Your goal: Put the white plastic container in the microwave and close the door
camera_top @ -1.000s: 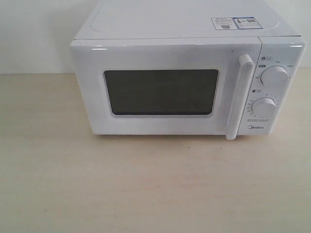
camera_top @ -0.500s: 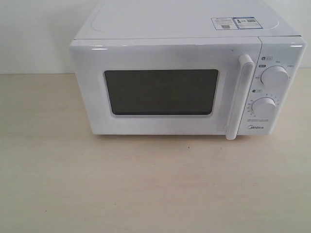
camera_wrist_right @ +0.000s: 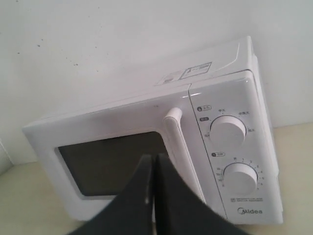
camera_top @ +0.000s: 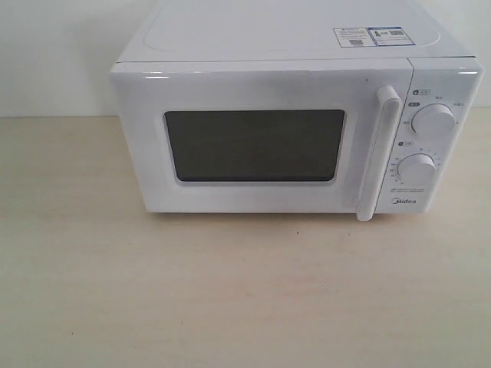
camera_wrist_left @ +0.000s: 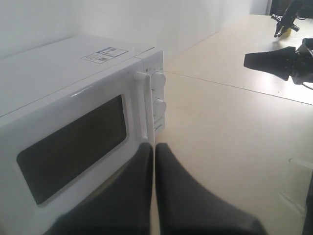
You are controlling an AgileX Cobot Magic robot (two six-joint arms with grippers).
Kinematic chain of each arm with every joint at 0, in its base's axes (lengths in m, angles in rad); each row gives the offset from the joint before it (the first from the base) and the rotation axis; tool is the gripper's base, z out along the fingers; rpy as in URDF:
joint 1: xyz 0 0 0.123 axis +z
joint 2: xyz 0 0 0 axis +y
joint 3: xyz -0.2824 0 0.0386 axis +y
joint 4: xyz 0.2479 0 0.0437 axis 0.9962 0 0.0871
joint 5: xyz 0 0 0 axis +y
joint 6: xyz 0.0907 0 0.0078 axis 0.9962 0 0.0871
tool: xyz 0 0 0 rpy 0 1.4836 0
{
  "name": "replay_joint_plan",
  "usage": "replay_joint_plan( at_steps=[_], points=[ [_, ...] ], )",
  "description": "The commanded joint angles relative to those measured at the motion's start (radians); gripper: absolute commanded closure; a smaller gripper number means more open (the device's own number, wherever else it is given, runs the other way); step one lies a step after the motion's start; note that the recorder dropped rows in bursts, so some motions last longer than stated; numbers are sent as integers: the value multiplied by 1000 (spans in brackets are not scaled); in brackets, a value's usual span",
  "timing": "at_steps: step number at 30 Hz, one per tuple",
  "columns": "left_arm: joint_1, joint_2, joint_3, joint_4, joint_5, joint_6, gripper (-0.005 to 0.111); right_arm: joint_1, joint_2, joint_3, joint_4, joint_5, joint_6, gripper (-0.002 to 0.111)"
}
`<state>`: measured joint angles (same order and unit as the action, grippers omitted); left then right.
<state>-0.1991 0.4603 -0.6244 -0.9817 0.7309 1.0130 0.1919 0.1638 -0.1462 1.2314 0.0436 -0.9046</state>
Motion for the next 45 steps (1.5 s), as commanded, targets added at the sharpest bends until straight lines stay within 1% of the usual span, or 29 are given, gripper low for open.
replay_joint_plan(
  at_steps=[1,3,5,9,12,16,17,19,22,24,45],
  points=[
    [2,-2,3,-5,-2,-5,103,-3,-85,57,-518,-54,494,108],
    [2,-2,3,-5,-2,-4,103,-3,-128,97,-713,-61,654,108],
    [2,-2,3,-5,-2,-4,103,-3,-164,132,-831,-61,760,108],
    [2,-4,3,-5,-2,-4,103,-3,-164,146,-867,-44,765,108],
    [2,-4,3,-5,-2,-4,103,-5,-164,146,-944,-9,766,108],
    [2,-4,3,-2,-9,-4,103,-47,-164,146,-1118,73,891,108],
    [2,-4,3,-2,-9,-4,103,-66,-164,146,-1187,116,951,108],
    [2,-4,3,-2,-9,-4,103,-92,-164,146,-1261,181,1013,108],
    [2,-4,3,-2,-9,-4,103,-113,-164,146,-1279,279,1019,108],
    [2,-4,3,-2,-9,-4,103,-113,-164,146,-1282,307,1016,108],
    [2,-4,3,-2,-5,-4,103,-113,-164,146,-1282,306,1019,108]
  ],
)
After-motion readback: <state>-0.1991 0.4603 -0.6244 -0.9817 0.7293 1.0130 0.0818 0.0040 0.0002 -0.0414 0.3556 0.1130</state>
